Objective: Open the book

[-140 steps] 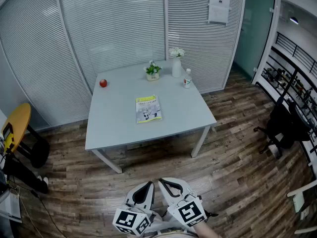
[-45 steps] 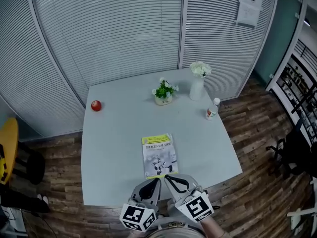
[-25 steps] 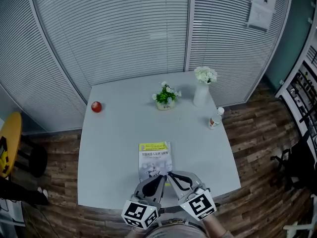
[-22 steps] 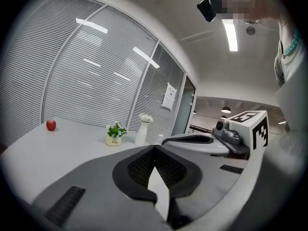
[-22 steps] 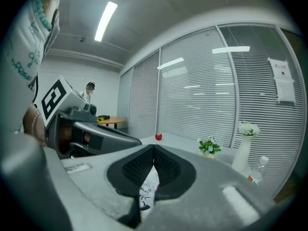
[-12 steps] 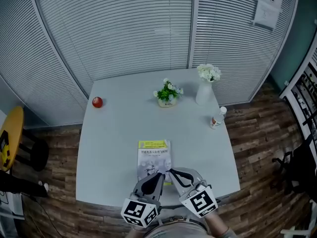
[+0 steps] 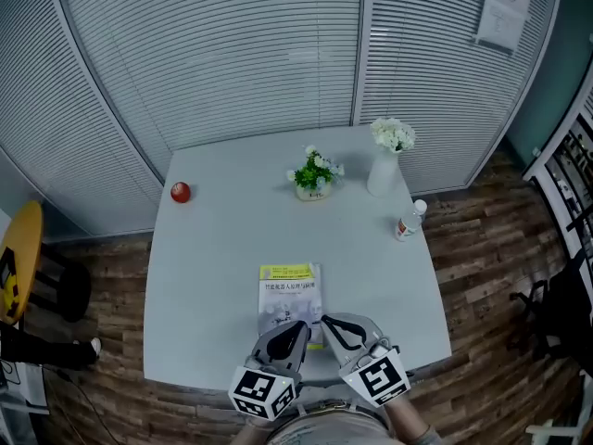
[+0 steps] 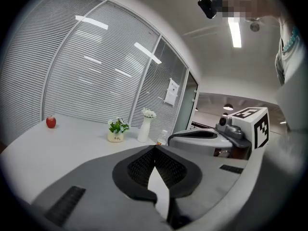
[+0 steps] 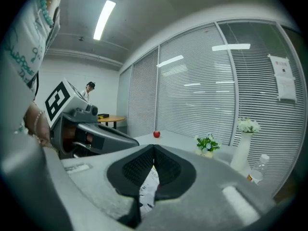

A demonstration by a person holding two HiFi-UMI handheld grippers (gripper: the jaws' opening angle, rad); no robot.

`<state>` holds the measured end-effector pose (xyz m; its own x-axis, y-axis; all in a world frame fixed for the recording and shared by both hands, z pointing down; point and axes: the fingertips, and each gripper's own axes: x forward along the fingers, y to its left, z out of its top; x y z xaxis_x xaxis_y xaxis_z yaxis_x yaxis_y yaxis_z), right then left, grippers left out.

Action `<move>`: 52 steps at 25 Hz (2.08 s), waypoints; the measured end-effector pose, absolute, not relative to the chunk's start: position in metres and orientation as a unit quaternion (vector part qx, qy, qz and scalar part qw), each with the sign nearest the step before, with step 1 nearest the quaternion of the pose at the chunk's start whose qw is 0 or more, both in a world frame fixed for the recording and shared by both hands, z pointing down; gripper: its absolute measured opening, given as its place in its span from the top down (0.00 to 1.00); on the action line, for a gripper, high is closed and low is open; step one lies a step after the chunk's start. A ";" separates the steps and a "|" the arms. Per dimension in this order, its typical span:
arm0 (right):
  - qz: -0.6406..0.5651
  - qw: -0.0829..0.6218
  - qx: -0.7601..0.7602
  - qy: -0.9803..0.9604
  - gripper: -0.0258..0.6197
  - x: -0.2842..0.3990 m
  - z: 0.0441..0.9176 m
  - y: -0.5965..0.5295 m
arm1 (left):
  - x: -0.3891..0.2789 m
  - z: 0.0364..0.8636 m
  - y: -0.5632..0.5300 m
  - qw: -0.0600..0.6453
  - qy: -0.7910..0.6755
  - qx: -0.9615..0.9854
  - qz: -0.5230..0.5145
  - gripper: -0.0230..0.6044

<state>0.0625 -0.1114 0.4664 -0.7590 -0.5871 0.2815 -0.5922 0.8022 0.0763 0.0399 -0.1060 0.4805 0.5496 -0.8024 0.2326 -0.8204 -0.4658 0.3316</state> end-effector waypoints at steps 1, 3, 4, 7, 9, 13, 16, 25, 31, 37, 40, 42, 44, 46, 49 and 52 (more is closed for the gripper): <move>0.011 0.148 0.317 -0.937 0.96 0.063 0.465 -0.112 | 0.041 0.483 -0.107 0.209 -0.470 0.857 0.025 0.97; 0.012 0.150 0.319 -0.936 0.96 0.063 0.465 -0.114 | 0.042 0.486 -0.109 0.215 -0.465 0.858 0.029 0.97; 0.013 0.151 0.320 -0.935 0.96 0.064 0.465 -0.115 | 0.043 0.488 -0.110 0.218 -0.463 0.859 0.030 0.97; 0.011 0.153 0.322 -0.934 0.96 0.066 0.470 -0.119 | 0.045 0.496 -0.112 0.224 -0.457 0.860 0.033 0.97; 0.013 0.155 0.328 -0.932 0.96 0.069 0.468 -0.123 | 0.046 0.502 -0.115 0.231 -0.453 0.861 0.032 0.97; 0.013 0.166 0.326 -0.931 0.96 0.077 0.474 -0.129 | 0.043 0.517 -0.119 0.244 -0.457 0.854 0.040 0.97; 0.009 0.173 0.319 -0.932 0.96 0.081 0.480 -0.131 | 0.042 0.529 -0.119 0.256 -0.459 0.850 0.048 0.97; 0.013 0.180 0.314 -0.932 0.96 0.087 0.491 -0.134 | 0.047 0.555 -0.120 0.277 -0.456 0.843 0.070 0.97; 0.019 0.180 0.322 -0.929 0.96 0.092 0.485 -0.135 | 0.050 0.577 -0.119 0.288 -0.452 0.839 0.097 0.96; 0.016 0.183 0.319 -0.930 0.96 0.097 0.491 -0.132 | 0.056 0.595 -0.118 0.296 -0.449 0.835 0.119 0.95; 0.018 0.187 0.316 -0.930 0.96 0.099 0.498 -0.130 | 0.059 0.606 -0.115 0.304 -0.444 0.833 0.131 0.93; 0.020 0.188 0.316 -0.930 0.96 0.101 0.500 -0.130 | 0.061 0.614 -0.115 0.304 -0.443 0.831 0.145 0.92; 0.022 0.189 0.315 -0.930 0.96 0.101 0.500 -0.130 | 0.064 0.623 -0.115 0.305 -0.439 0.829 0.165 0.89; 0.023 0.189 0.315 -0.930 0.96 0.101 0.501 -0.130 | 0.067 0.634 -0.118 0.308 -0.435 0.826 0.184 0.85; 0.023 0.187 0.316 -0.930 0.96 0.101 0.502 -0.130 | 0.069 0.652 -0.120 0.303 -0.436 0.820 0.213 0.83; 0.024 0.186 0.319 -0.929 0.96 0.104 0.502 -0.131 | 0.074 0.668 -0.117 0.298 -0.429 0.815 0.250 0.78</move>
